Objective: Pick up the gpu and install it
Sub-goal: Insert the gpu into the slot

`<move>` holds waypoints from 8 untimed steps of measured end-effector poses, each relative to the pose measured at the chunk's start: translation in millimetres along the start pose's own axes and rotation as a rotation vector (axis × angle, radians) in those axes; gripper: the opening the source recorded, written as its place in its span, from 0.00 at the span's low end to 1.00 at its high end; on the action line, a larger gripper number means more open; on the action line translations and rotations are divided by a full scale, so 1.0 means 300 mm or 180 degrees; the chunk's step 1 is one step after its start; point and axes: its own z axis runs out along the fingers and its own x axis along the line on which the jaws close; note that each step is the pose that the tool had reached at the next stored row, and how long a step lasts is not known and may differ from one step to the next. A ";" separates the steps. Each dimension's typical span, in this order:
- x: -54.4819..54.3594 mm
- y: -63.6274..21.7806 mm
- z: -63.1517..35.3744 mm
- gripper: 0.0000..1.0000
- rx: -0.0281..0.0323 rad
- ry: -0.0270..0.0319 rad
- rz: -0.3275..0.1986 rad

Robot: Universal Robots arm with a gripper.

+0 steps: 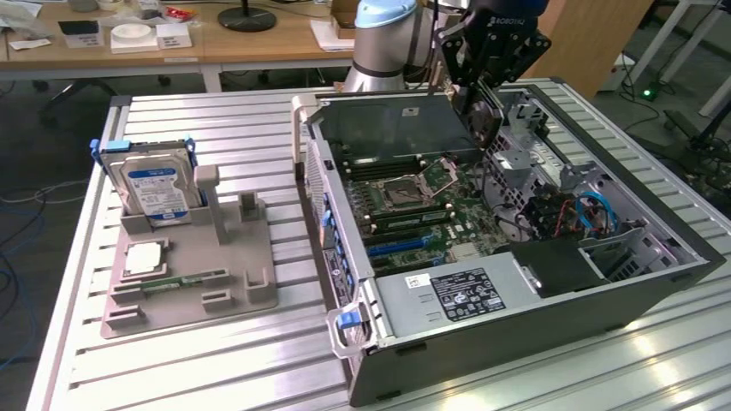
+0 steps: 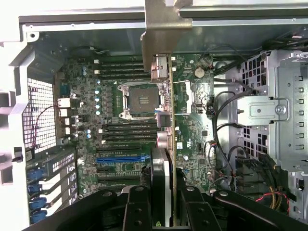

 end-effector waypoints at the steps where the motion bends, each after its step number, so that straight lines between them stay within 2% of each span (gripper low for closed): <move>1: 0.000 0.000 0.000 0.28 0.0000 0.0000 -0.0001; 8: 0.000 0.000 0.000 0.28 -0.0003 0.0009 -0.0213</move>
